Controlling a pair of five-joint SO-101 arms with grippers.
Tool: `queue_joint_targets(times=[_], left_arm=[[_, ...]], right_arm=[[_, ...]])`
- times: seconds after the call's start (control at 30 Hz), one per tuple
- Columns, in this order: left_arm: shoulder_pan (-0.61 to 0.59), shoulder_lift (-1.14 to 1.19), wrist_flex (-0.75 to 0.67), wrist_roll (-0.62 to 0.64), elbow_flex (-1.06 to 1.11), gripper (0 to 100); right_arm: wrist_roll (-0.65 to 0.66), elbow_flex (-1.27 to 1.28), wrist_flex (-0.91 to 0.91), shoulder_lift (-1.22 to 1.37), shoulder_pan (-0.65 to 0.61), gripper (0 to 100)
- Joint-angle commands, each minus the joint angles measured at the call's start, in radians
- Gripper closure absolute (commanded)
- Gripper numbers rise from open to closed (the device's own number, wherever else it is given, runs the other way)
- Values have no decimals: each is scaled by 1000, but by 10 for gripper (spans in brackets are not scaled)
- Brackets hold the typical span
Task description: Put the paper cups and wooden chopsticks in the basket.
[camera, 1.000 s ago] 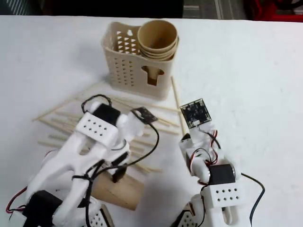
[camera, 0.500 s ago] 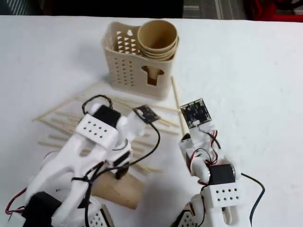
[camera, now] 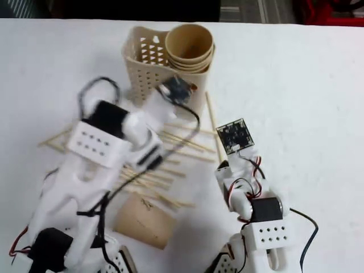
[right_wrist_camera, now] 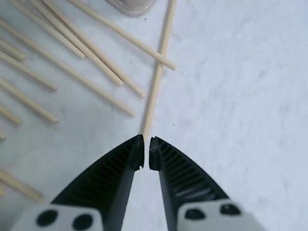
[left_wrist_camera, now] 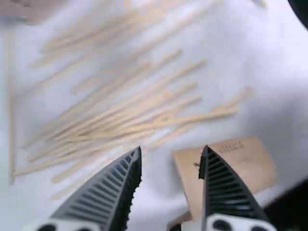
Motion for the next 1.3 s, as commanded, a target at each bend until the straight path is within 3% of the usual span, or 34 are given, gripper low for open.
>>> queue_joint_targets(times=[0.0, 0.23, 0.43, 0.63, 0.77, 1.0, 1.27], left_arm=[[-120, -39, 9, -2, -126, 797], [-318, -358, 8, -2, -138, 793], [-570, -587, 0, -9, -115, 793], [-803, -602, -72, -11, 26, 793], [-926, -604, -147, -8, 106, 793], [-964, -602, -232, -3, 239, 793], [-964, -599, -261, -2, 296, 793]], right_arm=[[3, -12, -7, -10, 2, 956], [57, -176, 163, -7, -68, 950], [61, -365, 302, -5, -280, 888], [72, -399, 321, -4, -504, 878], [97, -399, 401, -4, -653, 780], [14, -405, 414, 25, -828, 670], [-229, -559, 410, 394, -1026, 648]])
